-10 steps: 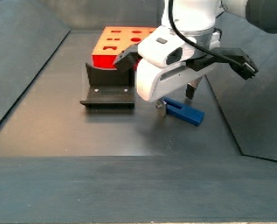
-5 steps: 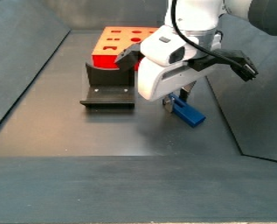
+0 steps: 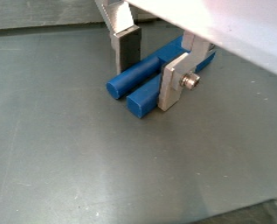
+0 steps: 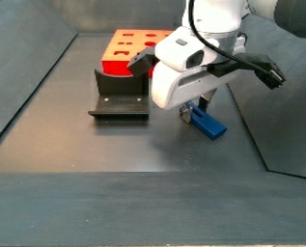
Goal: Pick up the square-circle object. Move up. Rotate the square-circle object. Place the square-circle object on the fixture. Regrasp the square-circle object. Move to above the board. Insert the square-circle object.
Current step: Pick up the square-circle object, then move up, then rotate the square-circle object.
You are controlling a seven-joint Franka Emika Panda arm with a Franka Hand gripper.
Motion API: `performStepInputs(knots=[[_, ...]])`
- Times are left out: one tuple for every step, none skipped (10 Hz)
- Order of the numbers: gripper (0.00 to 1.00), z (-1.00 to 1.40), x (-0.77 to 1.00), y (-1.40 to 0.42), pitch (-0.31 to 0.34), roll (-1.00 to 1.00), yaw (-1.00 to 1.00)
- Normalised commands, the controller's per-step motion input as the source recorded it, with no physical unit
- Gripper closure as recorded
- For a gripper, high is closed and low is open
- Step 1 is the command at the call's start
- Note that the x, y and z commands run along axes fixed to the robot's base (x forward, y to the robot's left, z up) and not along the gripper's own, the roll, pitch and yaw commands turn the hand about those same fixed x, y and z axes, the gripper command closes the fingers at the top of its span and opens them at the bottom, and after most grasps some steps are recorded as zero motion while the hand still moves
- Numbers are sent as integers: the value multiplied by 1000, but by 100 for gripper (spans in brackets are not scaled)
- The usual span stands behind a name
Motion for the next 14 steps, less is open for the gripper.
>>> performStepInputs(knots=[[100, 0, 0, 0, 0, 0, 0], [100, 0, 0, 0, 0, 0, 0], [100, 0, 0, 0, 0, 0, 0], [100, 0, 0, 0, 0, 0, 0], [100, 0, 0, 0, 0, 0, 0], [100, 833, 0, 0, 0, 0, 0], [100, 783, -63, -10, 16, 3, -1], [100, 650, -72, -9, 12, 27, -9], [100, 480, -46, -5, 28, 47, -13], [100, 387, -34, 1, 42, 57, -15], [100, 201, -20, 4, 71, 74, -17], [100, 833, 77, 209, 0, 0, 0], [100, 712, 73, 191, 18, 8, -3], [100, 648, 52, 147, 43, 5, -8]])
